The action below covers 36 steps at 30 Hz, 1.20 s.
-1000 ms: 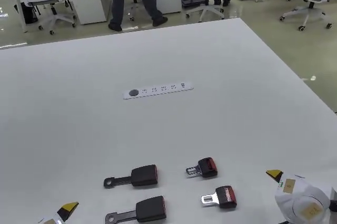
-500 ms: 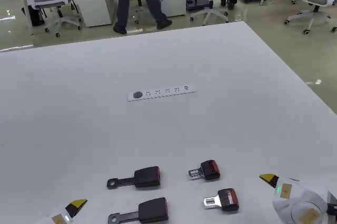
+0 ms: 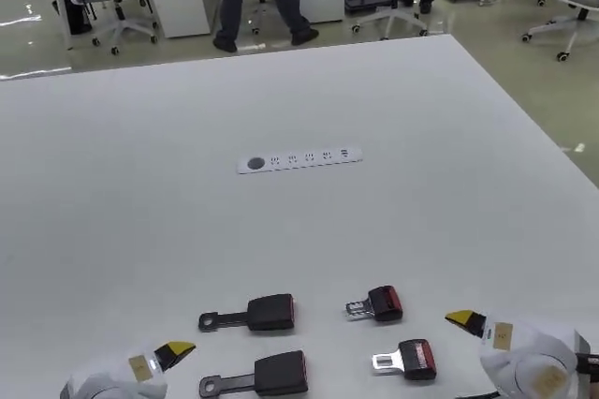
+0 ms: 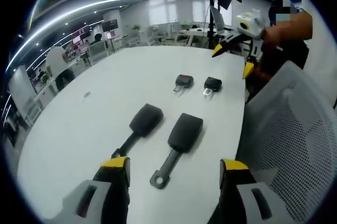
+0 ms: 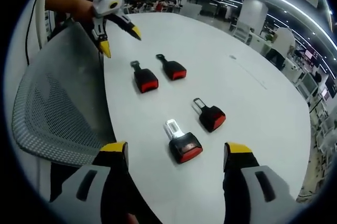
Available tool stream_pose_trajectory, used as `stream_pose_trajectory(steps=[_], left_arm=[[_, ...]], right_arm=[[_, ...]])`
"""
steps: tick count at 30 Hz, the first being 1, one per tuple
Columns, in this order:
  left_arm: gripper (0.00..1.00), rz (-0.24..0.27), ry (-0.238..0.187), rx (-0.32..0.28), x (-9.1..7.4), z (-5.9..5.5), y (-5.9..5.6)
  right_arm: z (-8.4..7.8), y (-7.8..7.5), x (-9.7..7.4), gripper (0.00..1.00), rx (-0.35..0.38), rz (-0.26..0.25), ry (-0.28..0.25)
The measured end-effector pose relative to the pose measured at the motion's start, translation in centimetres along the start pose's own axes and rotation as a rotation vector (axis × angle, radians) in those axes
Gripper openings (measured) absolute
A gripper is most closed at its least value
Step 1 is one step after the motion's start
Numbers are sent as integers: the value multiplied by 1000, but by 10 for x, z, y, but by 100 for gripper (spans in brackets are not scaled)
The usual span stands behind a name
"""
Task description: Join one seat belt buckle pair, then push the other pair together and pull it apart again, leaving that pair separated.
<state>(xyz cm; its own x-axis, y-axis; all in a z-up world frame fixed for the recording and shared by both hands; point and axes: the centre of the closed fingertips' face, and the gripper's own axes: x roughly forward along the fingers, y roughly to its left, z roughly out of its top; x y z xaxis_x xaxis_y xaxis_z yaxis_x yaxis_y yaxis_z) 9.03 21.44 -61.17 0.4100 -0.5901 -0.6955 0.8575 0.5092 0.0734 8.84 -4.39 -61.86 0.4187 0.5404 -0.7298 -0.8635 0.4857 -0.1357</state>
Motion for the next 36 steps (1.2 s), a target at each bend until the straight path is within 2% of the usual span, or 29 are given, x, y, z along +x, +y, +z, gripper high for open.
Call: stream_pose_trajectory(steps=[2, 5, 7, 10, 12, 13, 15, 16, 21, 24, 25, 28, 31, 32, 34, 36], left_arm=[[66, -10, 3, 4, 6, 2, 0], [63, -45, 31, 50, 17, 1, 0], [62, -56, 45, 77, 24, 1, 1], [61, -70, 52, 86, 31, 3, 0], [62, -70, 57, 78, 37, 6, 0], [62, -86, 59, 77, 41, 6, -2], [61, -108, 79, 95, 49, 3, -5], [60, -116, 82, 107, 52, 2, -5], [58, -154, 95, 139, 65, 4, -9], [58, -165, 103, 157, 73, 6, -7], [58, -168, 104, 163, 74, 10, -8], [57, -186, 108, 171, 81, 9, -7], [57, -209, 116, 174, 86, 7, -9], [57, -230, 122, 186, 88, 6, -13], [56, -237, 140, 218, 90, 4, -14], [55, -246, 144, 221, 92, 2, -14]], right_arm=[[1, 0, 1, 73, -9, 7, 5], [-1, 0, 7, 70, -30, 27, 23], [-3, 2, 9, 64, -39, 54, 34], [-6, 5, 14, 56, -40, 97, 54], [-9, 4, 20, 54, -76, 110, 73], [-12, 5, 23, 53, -79, 116, 79], [-20, 6, 30, 51, -133, 142, 109], [-22, 5, 32, 50, -133, 143, 116], [-29, 0, 38, 48, -109, 158, 126], [-30, -4, 40, 46, -104, 156, 124], [-28, -6, 40, 46, -105, 155, 118], [-27, -8, 43, 45, -109, 160, 116], [-30, -8, 48, 43, -110, 187, 134], [-32, -9, 51, 41, -123, 199, 131], [-33, -10, 54, 41, -132, 204, 136], [-31, -9, 56, 41, -132, 215, 132]])
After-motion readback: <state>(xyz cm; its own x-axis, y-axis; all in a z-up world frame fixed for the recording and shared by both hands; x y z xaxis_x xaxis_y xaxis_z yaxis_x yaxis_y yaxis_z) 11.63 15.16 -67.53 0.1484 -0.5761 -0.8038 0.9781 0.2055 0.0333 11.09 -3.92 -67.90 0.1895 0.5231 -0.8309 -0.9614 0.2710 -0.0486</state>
